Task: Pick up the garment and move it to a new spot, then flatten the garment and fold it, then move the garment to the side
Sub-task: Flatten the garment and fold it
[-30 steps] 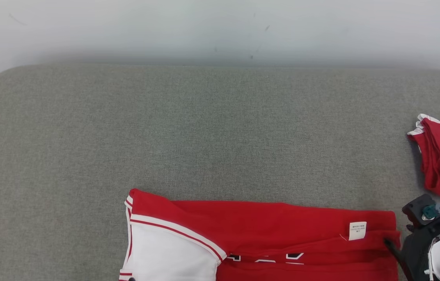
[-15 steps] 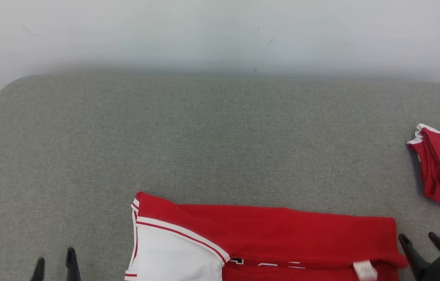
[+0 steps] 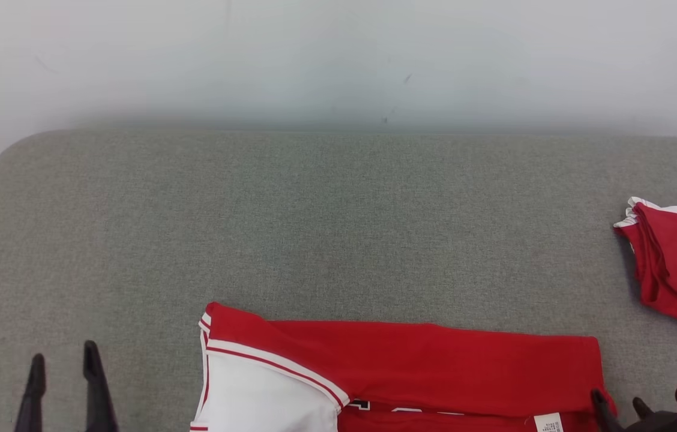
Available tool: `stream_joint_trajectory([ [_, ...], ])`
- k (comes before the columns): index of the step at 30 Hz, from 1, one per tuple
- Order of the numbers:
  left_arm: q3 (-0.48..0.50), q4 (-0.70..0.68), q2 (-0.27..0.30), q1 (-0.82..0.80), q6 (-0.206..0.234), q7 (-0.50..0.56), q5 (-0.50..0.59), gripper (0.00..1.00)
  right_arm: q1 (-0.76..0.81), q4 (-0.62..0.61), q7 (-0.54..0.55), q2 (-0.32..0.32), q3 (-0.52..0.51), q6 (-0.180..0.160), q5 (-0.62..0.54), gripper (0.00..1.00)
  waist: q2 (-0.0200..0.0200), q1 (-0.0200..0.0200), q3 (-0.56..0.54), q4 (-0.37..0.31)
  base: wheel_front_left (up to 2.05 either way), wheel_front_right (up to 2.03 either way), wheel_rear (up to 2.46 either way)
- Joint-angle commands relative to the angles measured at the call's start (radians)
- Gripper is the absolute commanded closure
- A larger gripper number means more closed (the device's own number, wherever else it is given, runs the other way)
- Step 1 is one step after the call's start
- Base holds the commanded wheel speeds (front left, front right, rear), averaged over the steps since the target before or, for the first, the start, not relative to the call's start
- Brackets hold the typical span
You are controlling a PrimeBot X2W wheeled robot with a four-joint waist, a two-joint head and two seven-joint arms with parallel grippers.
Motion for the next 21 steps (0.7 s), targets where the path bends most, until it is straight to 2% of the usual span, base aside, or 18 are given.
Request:
stream_joint_trajectory([
  [1,-0.004,0.015,-0.013,-0.006,-0.019,-0.002,0.019,0.00,-0.016,0.033,0.005,0.003,-0.001,0.000,0.005,0.00,0.0000,0.0000,-0.001,0.002,0.00,0.00,0.00],
  [11,-0.013,0.079,-0.059,-0.019,-0.086,-0.002,0.048,0.00,-0.064,0.172,0.025,0.003,0.006,0.000,0.022,0.00,0.0000,0.0000,0.003,0.013,0.00,0.00,0.00],
  [20,-0.009,0.107,-0.072,-0.032,-0.116,-0.003,0.059,0.00,-0.074,0.269,0.084,0.011,0.080,0.002,0.075,0.00,0.0000,0.0000,0.011,0.018,0.00,0.00,0.00],
  [21,-0.009,0.108,-0.073,-0.033,-0.118,-0.002,0.058,0.00,-0.077,0.274,0.082,0.012,0.087,0.002,0.076,0.36,0.0000,0.0000,0.013,0.018,0.00,0.00,0.00],
])
